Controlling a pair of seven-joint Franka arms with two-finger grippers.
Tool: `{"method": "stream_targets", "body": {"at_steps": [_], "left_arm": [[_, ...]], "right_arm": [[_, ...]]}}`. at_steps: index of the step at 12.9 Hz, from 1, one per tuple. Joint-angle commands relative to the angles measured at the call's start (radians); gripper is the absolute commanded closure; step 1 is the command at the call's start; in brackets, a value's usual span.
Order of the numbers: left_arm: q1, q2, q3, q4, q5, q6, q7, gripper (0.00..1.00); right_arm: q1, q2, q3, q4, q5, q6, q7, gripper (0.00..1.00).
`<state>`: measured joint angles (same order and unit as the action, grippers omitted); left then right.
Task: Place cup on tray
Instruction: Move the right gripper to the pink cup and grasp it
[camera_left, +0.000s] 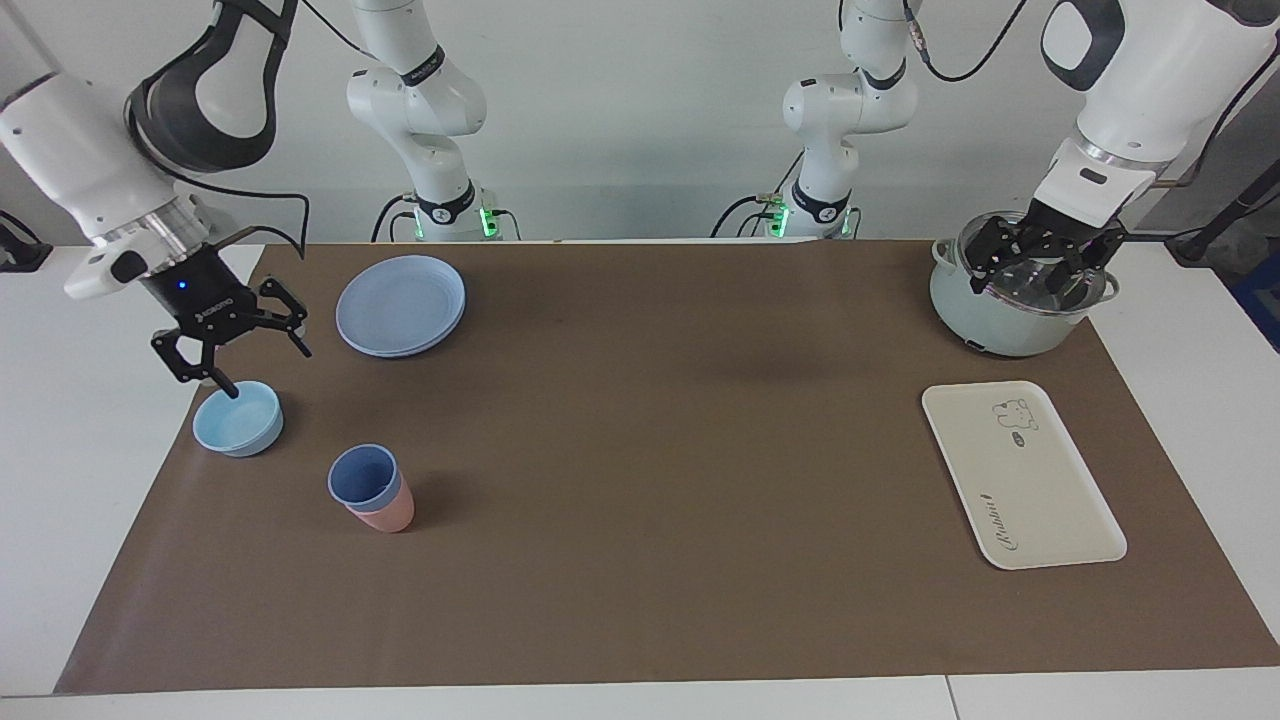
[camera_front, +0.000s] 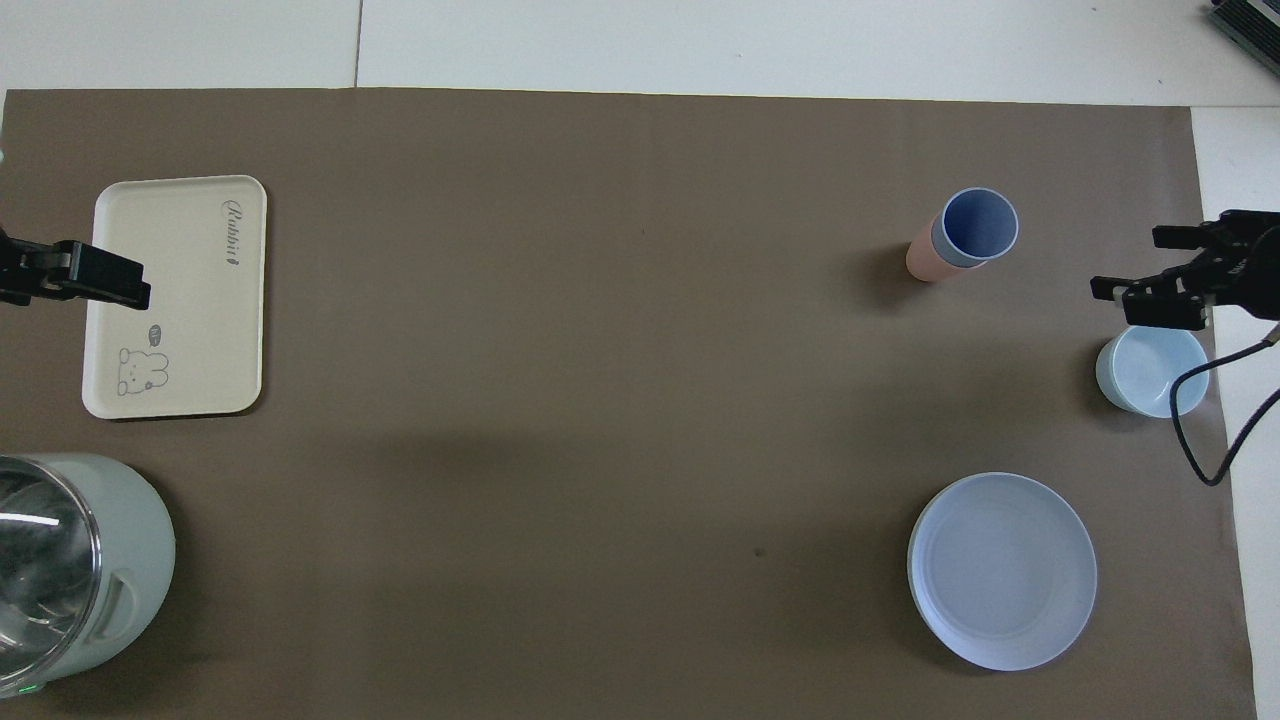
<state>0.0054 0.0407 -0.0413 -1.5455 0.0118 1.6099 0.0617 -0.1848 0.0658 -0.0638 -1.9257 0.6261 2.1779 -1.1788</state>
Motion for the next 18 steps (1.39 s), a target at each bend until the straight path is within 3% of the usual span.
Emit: {"method": "stream_targets", "body": {"at_steps": [1,7,9,13,18], "left_arm": [[-0.007,-0.064,0.005,-0.097,-0.012,0.070,-0.006,0.00],[-0.013,-0.064,0.005,-0.099,-0.012,0.071,-0.016,0.00],[-0.013,-0.064,0.005,-0.099,-0.012,0.082,-0.017,0.00],[-0.013,-0.064,0.005,-0.105,-0.012,0.097,-0.016,0.00],[-0.013,-0.064,0.005,-0.105,-0.013,0.097,-0.014,0.00]], "right_arm": [[-0.021,0.127,0.010,0.005,0.227,0.059,-0.275,0.00],[-0.056,0.338,0.010,0.008,0.636,-0.006,-0.789,0.00],[-0.051,0.336,0.012,0.004,0.650,-0.029,-0.815,0.00],[-0.039,0.376,0.012,-0.022,0.849,-0.078,-1.010,0.00],[-0.018,0.375,0.012,-0.039,0.943,-0.084,-1.059,0.00]]}}
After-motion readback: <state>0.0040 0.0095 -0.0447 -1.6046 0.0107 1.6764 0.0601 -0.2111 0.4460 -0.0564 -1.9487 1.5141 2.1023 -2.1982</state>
